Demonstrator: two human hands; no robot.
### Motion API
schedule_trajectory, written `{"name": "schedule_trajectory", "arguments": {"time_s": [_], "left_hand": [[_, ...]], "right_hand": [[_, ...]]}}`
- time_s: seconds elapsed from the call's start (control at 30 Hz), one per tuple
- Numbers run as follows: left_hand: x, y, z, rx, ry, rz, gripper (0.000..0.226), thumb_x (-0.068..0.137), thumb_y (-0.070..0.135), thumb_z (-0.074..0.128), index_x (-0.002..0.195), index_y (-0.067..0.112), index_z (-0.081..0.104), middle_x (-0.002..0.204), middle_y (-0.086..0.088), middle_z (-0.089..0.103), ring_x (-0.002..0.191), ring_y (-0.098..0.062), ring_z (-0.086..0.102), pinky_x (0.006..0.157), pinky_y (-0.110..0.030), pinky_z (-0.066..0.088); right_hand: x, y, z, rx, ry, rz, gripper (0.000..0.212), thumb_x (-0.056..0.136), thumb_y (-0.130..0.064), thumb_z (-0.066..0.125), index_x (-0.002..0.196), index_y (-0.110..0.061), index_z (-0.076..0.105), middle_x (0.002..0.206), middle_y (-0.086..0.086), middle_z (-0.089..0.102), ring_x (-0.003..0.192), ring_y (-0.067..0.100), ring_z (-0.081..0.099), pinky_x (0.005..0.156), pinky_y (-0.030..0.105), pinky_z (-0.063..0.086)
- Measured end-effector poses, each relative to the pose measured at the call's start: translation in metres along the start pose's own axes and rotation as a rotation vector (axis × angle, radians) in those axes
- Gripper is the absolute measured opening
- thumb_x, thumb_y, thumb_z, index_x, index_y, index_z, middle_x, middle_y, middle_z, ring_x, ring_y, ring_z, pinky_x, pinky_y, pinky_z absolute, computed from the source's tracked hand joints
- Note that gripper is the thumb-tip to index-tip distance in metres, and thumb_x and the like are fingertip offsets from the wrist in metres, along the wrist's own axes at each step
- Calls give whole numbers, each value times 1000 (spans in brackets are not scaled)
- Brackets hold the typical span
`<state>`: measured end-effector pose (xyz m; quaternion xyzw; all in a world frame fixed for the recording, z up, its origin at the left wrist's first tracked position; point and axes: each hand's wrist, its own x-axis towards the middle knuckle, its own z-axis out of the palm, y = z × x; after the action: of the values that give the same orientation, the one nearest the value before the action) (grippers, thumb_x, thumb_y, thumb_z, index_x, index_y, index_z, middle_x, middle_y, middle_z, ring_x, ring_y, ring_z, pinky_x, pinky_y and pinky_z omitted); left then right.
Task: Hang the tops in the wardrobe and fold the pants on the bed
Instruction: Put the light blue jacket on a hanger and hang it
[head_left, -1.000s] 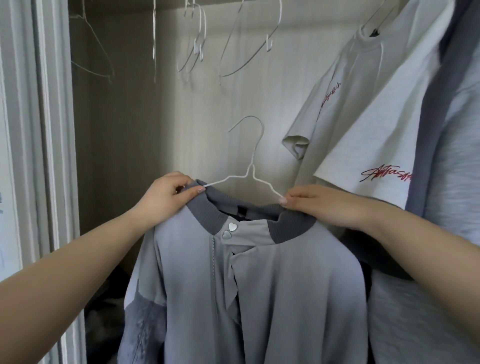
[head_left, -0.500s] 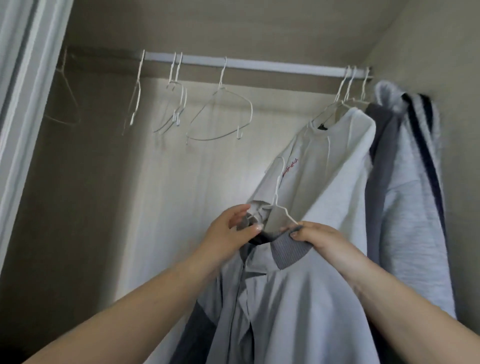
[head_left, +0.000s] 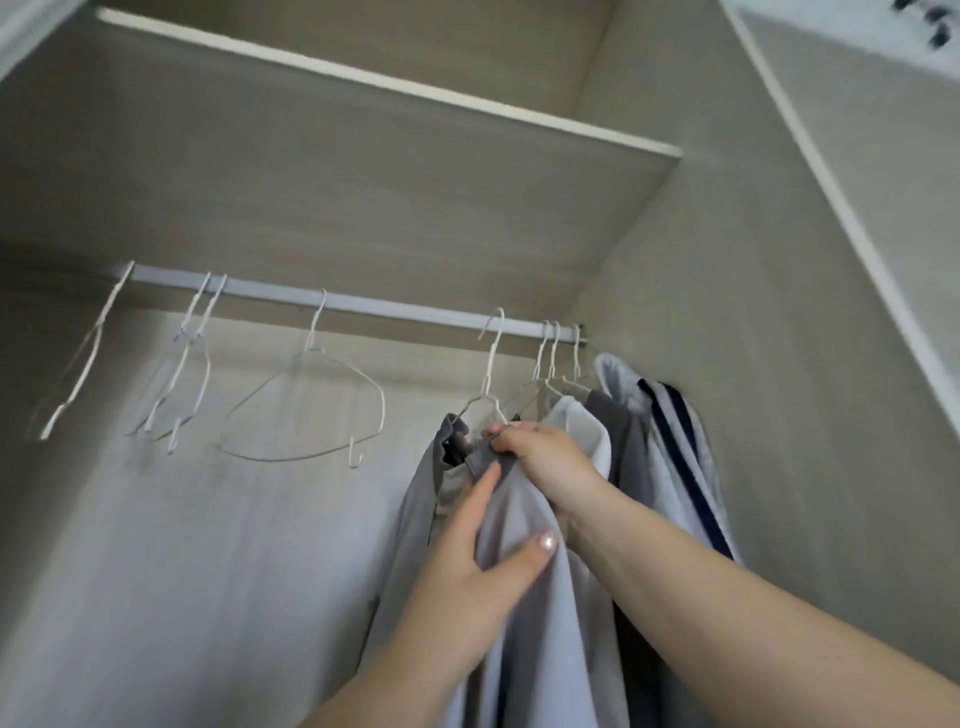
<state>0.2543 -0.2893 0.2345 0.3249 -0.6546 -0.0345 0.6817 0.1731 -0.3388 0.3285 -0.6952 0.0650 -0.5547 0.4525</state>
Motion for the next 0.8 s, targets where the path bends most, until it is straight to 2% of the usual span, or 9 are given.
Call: {"name": "schedule_trajectory", "arguments": {"time_s": [0.13, 0.23, 0.3, 0.37, 0.47, 0.53, 0.57, 0.67, 0.8], "left_hand": [[33, 8, 6, 147, -28, 124, 76, 69, 53, 73, 134, 59, 33, 150, 29, 25, 136, 15, 18, 118, -28, 20], [61, 9, 2, 217, -18, 179, 66, 86, 34, 65, 138, 52, 30, 150, 29, 23, 137, 16, 13, 118, -24, 14], [77, 7, -3, 286, -27, 211, 61, 90, 29, 60, 138, 49, 29, 150, 28, 24, 137, 15, 14, 116, -18, 12], [93, 3, -6, 401, -32, 255, 59, 93, 28, 56, 141, 46, 27, 150, 28, 22, 133, 21, 12, 108, -6, 9], [117, -7, -6, 582, -57, 293, 60, 96, 31, 50, 147, 39, 20, 151, 27, 20, 121, 33, 8, 94, 9, 4], [130, -11, -4, 658, -52, 307, 60, 97, 30, 47, 149, 40, 18, 152, 23, 24, 131, 19, 17, 98, 3, 10], [136, -13, -3, 669, -48, 305, 59, 98, 30, 46, 149, 40, 17, 152, 22, 26, 135, 11, 20, 99, -2, 13], [146, -21, -4, 642, -28, 293, 57, 99, 26, 44, 147, 43, 19, 151, 21, 28, 136, 7, 24, 101, -6, 17], [128, -41, 0, 649, -53, 313, 64, 99, 17, 43, 145, 46, 9, 150, 28, 21, 137, 13, 17, 104, 0, 10]], "right_hand": [[37, -24, -1, -71, 82, -53, 19, 90, 3, 51, 103, 5, 65, 70, 6, 58, 46, 3, 53, 40, 9, 39], [62, -36, 4, -18, 91, -64, 19, 90, 3, 51, 106, 2, 62, 54, 5, 55, 30, 4, 50, 32, 10, 34], [78, -39, 6, -16, 114, -72, 23, 89, 4, 51, 108, 6, 64, 54, 5, 58, 30, 4, 51, 31, 10, 33], [98, -41, 7, -88, 120, -93, 23, 88, 2, 53, 107, 8, 65, 72, 12, 67, 39, 6, 54, 35, 11, 35], [134, -42, 2, -282, 175, -141, 27, 87, -8, 60, 107, 9, 67, 101, 18, 68, 74, 14, 57, 52, 15, 42], [153, -45, -3, -381, 205, -150, 29, 88, -13, 61, 109, 6, 68, 112, 18, 67, 94, 20, 60, 73, 25, 47], [163, -46, -5, -405, 211, -145, 30, 88, -15, 61, 110, 5, 67, 113, 16, 67, 97, 21, 60, 76, 29, 46], [187, -44, -9, -419, 212, -99, 33, 87, -16, 63, 115, 2, 64, 113, 12, 65, 96, 20, 58, 65, 26, 41], [198, -33, -14, -480, 204, -30, 31, 88, -14, 60, 115, 1, 64, 121, 12, 63, 103, 22, 58, 86, 25, 43]]}}
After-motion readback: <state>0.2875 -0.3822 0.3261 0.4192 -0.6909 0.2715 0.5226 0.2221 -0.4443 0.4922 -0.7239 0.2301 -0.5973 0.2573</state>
